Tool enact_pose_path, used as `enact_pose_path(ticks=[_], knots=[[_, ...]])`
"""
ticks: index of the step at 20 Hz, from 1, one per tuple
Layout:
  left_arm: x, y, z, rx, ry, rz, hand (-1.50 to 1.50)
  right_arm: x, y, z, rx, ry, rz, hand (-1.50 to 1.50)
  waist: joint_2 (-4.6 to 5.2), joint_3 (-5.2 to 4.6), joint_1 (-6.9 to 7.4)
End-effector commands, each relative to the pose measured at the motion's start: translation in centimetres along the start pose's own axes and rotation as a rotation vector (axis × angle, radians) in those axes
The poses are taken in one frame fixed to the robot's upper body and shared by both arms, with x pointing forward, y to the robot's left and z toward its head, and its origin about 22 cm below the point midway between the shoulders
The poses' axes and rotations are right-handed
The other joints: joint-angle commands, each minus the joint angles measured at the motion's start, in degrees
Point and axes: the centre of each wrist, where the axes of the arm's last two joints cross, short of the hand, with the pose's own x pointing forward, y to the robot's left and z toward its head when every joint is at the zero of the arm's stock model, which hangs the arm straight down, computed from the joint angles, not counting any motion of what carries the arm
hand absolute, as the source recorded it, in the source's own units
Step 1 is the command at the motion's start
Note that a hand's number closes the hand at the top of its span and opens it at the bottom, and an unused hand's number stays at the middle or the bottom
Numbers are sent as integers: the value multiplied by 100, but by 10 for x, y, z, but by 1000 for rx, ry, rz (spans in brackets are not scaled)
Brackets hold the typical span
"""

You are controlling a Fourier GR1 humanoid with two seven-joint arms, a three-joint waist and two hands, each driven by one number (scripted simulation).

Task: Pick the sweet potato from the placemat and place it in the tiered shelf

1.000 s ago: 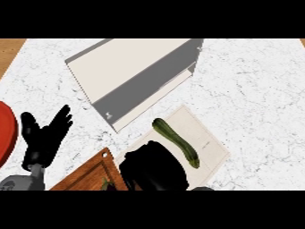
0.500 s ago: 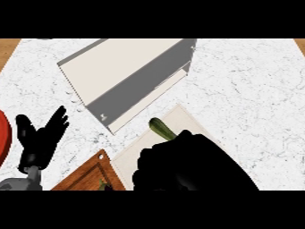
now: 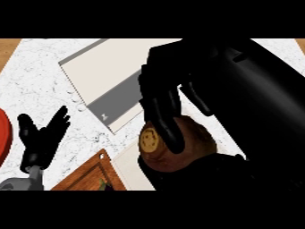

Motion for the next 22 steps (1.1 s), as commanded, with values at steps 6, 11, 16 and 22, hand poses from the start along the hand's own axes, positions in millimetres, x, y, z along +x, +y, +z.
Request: enact_pose_path(ticks=[6, 11, 16, 22], knots=[[7, -22, -16, -4, 12, -5, 0, -4, -60, -72, -53, 56, -23, 150, 55, -12, 16], [0, 10, -3, -7, 8, 4, 0, -12, -68, -107, -18, 80, 3, 150, 51, -13, 84], [1, 3, -5, -30, 17, 2, 0, -42, -50, -131, 62, 63, 53, 150, 60, -12, 85], [-1, 9, -10, -16, 30, -7, 0, -63, -43, -150, 54, 60, 106, 150, 71, -13, 86]])
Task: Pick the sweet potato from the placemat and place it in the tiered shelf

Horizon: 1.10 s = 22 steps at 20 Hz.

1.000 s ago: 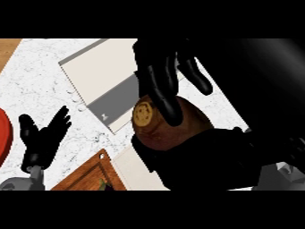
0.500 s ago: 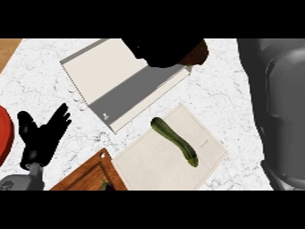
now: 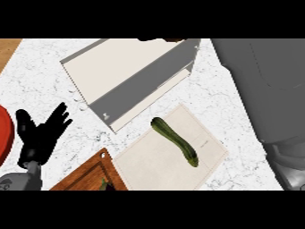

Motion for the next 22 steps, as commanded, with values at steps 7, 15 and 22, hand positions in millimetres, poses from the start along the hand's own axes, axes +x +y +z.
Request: enact_pose_path(ticks=[7, 15, 22], knots=[[-16, -10, 3, 8, 21, 3, 0, -27, 44, -38, -33, 4, 52, 150, 14, -14, 25], [-3, -22, 6, -20, 16, 0, 0, -35, 51, -58, -39, -45, 13, 150, 23, -12, 69], [4, -1, -2, 20, 29, -7, 0, -38, 42, -58, -15, -75, 7, 150, 1, -12, -27]])
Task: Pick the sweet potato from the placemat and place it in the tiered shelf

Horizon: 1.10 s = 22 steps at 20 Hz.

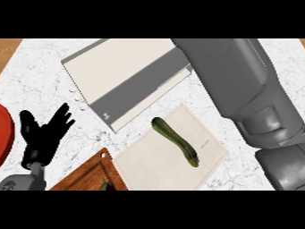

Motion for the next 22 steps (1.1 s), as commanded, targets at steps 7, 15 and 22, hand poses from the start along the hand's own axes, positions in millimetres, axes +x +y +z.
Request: enact_pose_path(ticks=[7, 15, 22], knots=[[-7, 6, 3, 3, 31, -4, 0, -3, -17, -2, -84, 79, -167, -150, -6, -12, -12], [-14, 7, 4, 19, 23, 16, 0, -31, -20, 5, -152, 112, -464, -150, 8, -12, -26], [10, -9, 1, -9, 17, 9, 0, -16, -57, 1, -268, 144, -689, -150, 14, -12, 25]])
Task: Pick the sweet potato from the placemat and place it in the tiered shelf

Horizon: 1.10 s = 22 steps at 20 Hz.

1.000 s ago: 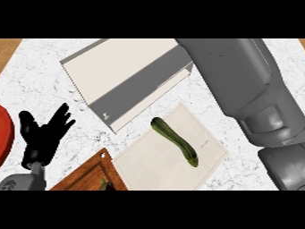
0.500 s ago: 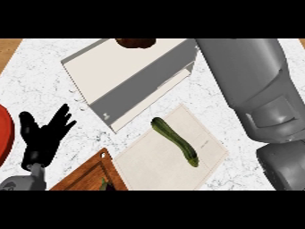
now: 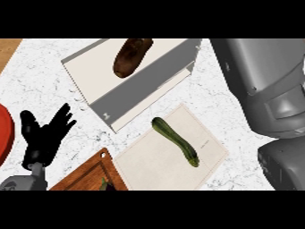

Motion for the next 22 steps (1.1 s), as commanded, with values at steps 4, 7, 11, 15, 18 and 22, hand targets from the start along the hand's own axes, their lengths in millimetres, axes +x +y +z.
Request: enact_pose_path(ticks=[4, 7, 11, 15, 18, 22], knots=[[-11, 11, 0, -15, 20, -11, 0, 16, -54, 5, -234, 0, -76, -150, 34, -14, 32], [-4, 7, 1, 5, 8, 10, 0, 7, -86, 13, -330, 71, -51, -150, 31, -11, 43], [3, -5, -6, -13, 0, -3, 0, -14, -112, 22, -467, 83, -133, -150, 54, -11, 33], [-7, -6, 3, -16, 9, -17, 0, -14, -172, 48, -473, 87, -184, -150, 77, -6, 129], [-4, -7, -4, -17, 1, -8, 0, -34, -195, 63, -439, 96, -176, -150, 78, -7, 94], [10, -4, -14, -26, -8, -17, 0, -45, -224, 84, -383, 104, -176, -150, 105, -6, 95]])
